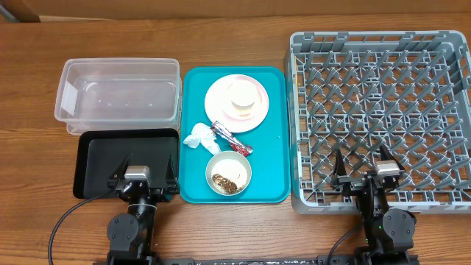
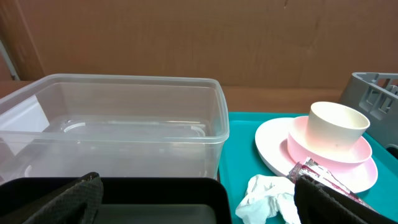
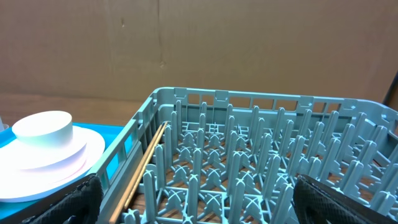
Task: Sort waste into correct bins and load items into the dishwasher
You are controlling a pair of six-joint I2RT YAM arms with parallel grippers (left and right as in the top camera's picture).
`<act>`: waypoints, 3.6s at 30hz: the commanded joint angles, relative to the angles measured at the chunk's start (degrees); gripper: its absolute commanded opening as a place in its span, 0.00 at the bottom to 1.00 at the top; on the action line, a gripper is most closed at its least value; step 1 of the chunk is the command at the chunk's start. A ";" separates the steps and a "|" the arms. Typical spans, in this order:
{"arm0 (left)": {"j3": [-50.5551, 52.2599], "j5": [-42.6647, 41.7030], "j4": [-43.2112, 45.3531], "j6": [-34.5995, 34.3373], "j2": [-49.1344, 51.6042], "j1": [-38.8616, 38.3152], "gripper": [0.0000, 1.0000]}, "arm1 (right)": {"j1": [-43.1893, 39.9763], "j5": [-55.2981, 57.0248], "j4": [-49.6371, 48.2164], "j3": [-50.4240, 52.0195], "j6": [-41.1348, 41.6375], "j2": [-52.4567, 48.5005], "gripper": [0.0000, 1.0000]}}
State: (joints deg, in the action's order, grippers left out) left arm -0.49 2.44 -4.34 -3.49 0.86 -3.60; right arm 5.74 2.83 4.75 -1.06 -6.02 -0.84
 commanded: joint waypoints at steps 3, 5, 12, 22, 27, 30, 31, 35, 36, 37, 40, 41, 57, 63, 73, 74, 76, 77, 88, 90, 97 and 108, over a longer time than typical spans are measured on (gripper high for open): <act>0.22 0.55 0.20 -0.83 -0.52 0.59 1.00 | 0.31 -0.13 -0.31 0.61 0.00 0.68 1.00; 0.22 0.52 0.20 -0.81 -0.52 0.59 1.00 | 0.31 -0.13 -0.31 0.61 0.00 0.68 1.00; 0.22 0.52 0.20 -0.81 -0.52 0.59 1.00 | 0.31 -0.13 -0.31 0.61 0.00 0.68 1.00; 0.22 0.52 0.20 -0.83 -0.52 0.59 1.00 | 0.31 -0.13 -0.31 0.61 0.00 0.68 1.00; 0.22 0.52 0.26 -0.83 -0.52 0.59 1.00 | 0.31 -0.13 -0.31 0.61 0.00 0.68 1.00; 0.22 0.52 0.26 -0.83 -0.52 0.59 1.00 | 0.31 -0.13 -0.31 0.61 -0.02 0.68 1.00; 0.22 0.52 0.26 -0.83 -0.52 0.59 1.00 | 0.31 -0.13 -0.31 0.61 -0.02 0.68 1.00; 0.22 0.55 0.24 -0.81 -0.52 0.59 1.00 | 0.31 -0.13 -0.31 0.61 0.00 0.68 1.00; 0.22 0.52 0.26 -0.83 -0.52 0.59 1.00 | 0.31 -0.13 -0.31 0.61 -0.02 0.68 1.00; 0.22 0.26 0.26 -0.85 -0.52 0.57 1.00 | 0.31 -0.13 -0.31 0.61 0.00 0.68 1.00; 0.22 -0.07 1.60 -0.87 -0.52 0.59 1.00 | 0.31 -0.13 -0.31 0.61 -0.02 0.68 1.00; 0.22 -3.21 3.72 -0.85 -0.52 0.59 1.00 | 0.31 -0.13 -0.31 0.61 0.00 0.68 1.00; -25.49 -13.07 -14.19 -7.50 7.32 0.57 1.00 | 0.31 -0.13 -0.28 0.61 0.00 0.68 1.00; -48.94 -16.57 -29.66 -7.21 28.76 0.57 1.00 | 0.31 -0.13 -0.31 0.61 0.00 0.68 1.00; -84.19 -34.77 -71.58 -7.26 65.70 0.42 1.00 | 0.31 -0.13 -0.31 0.61 0.00 0.68 1.00; -86.16 -35.89 -73.99 -7.26 68.57 0.42 1.00 | 0.31 -0.13 -0.28 0.61 0.00 0.68 1.00; -87.71 -35.17 -75.14 -7.26 72.39 0.42 1.00 | 0.31 -0.13 -0.31 0.61 0.00 0.68 1.00; -87.76 -34.91 -75.10 -7.23 73.92 0.42 1.00 | 0.31 -0.13 -0.31 0.61 0.00 0.68 1.00; -87.73 -30.16 -75.23 -9.88 88.15 -1.57 0.04 | 0.31 -0.13 -0.31 0.61 0.00 0.68 1.00; -87.73 -22.47 -75.17 -14.14 88.61 -3.76 0.04 | 0.31 -0.13 -0.31 0.61 0.00 0.68 1.00; -87.73 -0.22 -69.55 -22.45 88.83 -17.07 0.04 | 0.31 -0.13 -0.31 0.61 0.00 0.68 1.00; -87.71 9.94 -66.10 -25.64 94.71 -22.32 0.60 | 0.31 -0.13 -0.31 0.61 0.00 0.68 1.00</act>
State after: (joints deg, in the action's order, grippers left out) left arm -87.00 9.21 -70.61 -27.57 92.38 -25.89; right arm 5.74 2.83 4.73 -1.06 -6.02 -0.84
